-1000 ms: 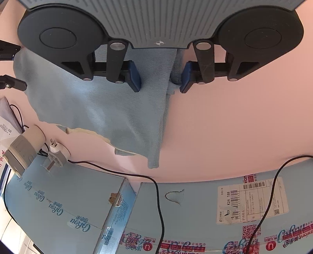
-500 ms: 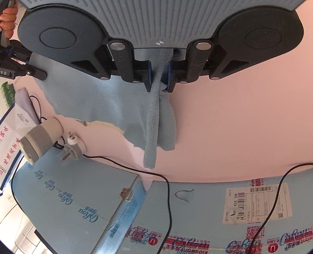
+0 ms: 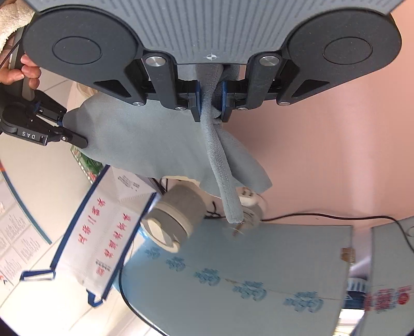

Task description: Fold clothes

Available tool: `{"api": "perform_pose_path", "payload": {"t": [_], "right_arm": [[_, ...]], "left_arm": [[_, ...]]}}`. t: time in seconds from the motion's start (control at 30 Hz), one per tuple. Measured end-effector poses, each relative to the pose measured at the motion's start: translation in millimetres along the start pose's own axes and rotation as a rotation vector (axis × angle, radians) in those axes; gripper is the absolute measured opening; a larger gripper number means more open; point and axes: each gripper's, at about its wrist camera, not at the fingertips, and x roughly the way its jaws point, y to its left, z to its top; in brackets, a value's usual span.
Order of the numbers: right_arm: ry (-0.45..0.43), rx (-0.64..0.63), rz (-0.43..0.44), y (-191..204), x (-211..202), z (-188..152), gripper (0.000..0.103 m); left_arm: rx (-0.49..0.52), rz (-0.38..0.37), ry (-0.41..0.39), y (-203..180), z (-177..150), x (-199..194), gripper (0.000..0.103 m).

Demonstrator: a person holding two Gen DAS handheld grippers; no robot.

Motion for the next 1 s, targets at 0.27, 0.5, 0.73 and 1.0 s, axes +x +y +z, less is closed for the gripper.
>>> {"api": "perform_pose_path", "payload": {"t": [0.27, 0.5, 0.73, 1.0], "right_arm": [[0.011, 0.037, -0.226, -76, 3, 5, 0.016], [0.038, 0.067, -0.313, -103, 20, -11, 0.023], [0.032, -0.115, -0.522, -81, 36, -20, 0.044], [-0.054, -0.41, -0.777, -35, 49, -41, 0.058]], "left_arm": [[0.173, 0.054, 0.155, -36, -25, 75, 0.014], [0.152, 0.107, 0.17, -15, -25, 69, 0.034], [0.107, 0.156, 0.148, 13, -29, 36, 0.05], [0.088, 0.175, 0.161, 52, -49, -23, 0.063]]}}
